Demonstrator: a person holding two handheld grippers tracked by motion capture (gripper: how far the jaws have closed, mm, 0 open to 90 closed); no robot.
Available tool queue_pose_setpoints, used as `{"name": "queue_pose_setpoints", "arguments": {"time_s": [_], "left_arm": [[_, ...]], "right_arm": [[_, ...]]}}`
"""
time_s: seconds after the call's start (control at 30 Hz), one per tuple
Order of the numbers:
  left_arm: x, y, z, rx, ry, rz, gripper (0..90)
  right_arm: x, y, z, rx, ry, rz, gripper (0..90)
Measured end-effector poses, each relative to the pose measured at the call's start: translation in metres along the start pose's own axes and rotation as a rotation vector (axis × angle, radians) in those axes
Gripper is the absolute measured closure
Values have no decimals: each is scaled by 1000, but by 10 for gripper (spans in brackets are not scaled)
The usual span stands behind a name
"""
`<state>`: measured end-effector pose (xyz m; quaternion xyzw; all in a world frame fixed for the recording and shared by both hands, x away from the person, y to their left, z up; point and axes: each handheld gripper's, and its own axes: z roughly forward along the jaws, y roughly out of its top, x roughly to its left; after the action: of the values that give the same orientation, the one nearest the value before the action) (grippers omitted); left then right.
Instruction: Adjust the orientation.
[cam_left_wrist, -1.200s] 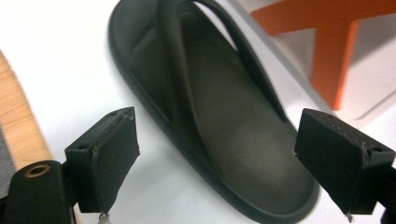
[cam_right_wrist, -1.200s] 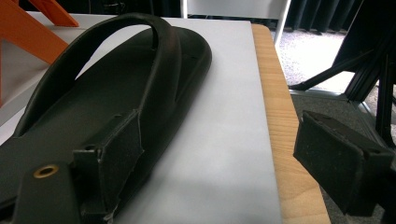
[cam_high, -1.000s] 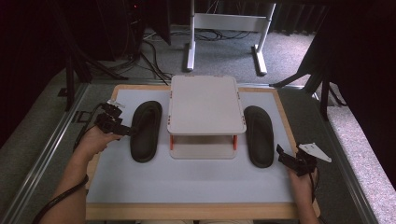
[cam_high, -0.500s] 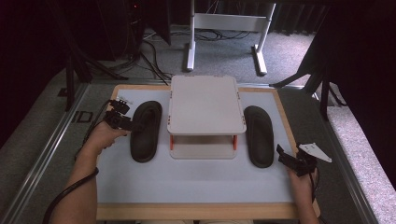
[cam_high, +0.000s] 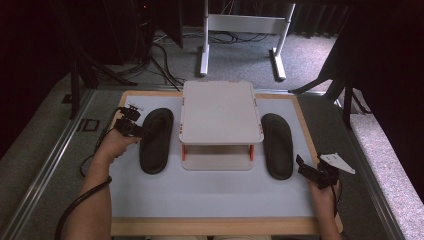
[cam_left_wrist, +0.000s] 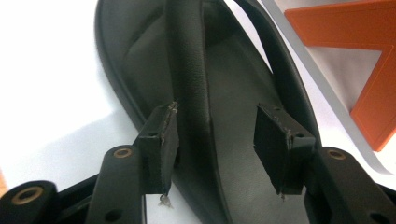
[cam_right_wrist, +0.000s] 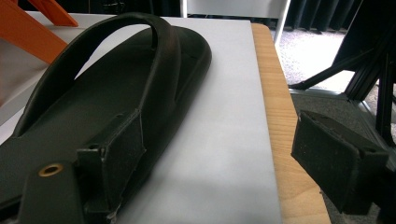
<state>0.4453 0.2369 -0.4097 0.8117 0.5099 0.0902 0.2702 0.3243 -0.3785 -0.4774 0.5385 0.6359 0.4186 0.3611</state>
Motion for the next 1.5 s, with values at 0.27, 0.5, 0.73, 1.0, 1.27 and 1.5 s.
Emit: {"name": "queue_pose_setpoints", "arguments": {"time_s": [0.27, 0.5, 0.73, 1.0, 1.27, 1.5], "left_arm": [[5, 6, 8, 4, 43, -9, 501], [10, 10, 18, 13, 30, -26, 521], [10, 9, 27, 22, 21, -30, 632], [8, 11, 30, 45, 29, -58, 705], [5, 16, 13, 22, 53, -84, 719], [4, 16, -9, -20, 65, -141, 723]], "right_arm": [[0, 0, 0, 0, 0, 4, 162], [-1, 0, 0, -2, 3, 9, 162], [-1, 0, 0, 0, 5, 14, 163], [-1, 0, 0, 1, 4, 13, 164], [-1, 0, 0, 0, 6, 16, 164], [-1, 0, 0, 0, 5, 14, 163]]}}
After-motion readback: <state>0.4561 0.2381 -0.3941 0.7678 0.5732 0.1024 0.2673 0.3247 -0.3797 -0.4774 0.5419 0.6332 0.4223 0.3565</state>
